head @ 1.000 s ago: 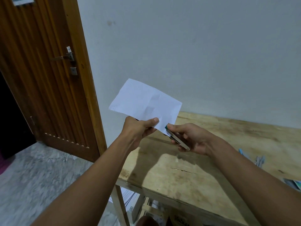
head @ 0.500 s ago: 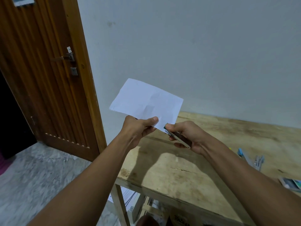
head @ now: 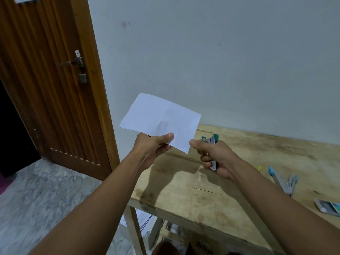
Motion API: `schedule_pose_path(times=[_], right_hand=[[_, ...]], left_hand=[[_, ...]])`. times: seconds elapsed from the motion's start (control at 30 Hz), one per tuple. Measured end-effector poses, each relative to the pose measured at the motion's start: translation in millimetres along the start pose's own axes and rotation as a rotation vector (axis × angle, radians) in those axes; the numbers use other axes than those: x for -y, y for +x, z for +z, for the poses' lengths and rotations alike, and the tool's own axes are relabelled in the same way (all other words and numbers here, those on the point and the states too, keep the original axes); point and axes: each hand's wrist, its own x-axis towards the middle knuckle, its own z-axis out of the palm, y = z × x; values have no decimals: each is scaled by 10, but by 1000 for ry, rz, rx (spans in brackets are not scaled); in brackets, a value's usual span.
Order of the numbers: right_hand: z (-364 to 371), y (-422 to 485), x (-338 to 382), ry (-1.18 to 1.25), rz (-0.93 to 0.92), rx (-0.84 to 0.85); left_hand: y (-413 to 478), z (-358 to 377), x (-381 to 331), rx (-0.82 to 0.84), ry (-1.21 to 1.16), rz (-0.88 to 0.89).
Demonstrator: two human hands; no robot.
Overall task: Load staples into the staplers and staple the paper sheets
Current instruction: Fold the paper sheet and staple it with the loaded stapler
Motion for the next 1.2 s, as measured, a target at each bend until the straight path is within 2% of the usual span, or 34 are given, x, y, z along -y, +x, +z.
schedule_pose_path(times=[0.17,0.33,0.47,0.6,0.73,0.83,1.0,1.13,1.2], right_hand=[[140,63,-76,-42,-25,-145],[161,161,-181,-203,-99,-238],[220,233,-310,-378,-131,-213],[246,406,-474,-523,-82,-256],[274,498,-486,-754,-64,-259],[293,502,-492,-868,-74,-272],[274,488,-518,-891,-94,-306],[284,485,-516,-905,-102,-305],[287,474,-522,-917,-93,-307]], left_hand=[[36,-42,70,-31,29,-36],[248,-373,94,-346,13,-122],[343,-624,229,-466,251,-119],[404,-718,330,-556,501,-66],[383,-640,353,-579,987,44],[421,-631,408,-538,1197,145],[457,-666,447,-468,1383,211],[397,-653,456,-517,1500,227],[389,-653,447,-459,1513,247]])
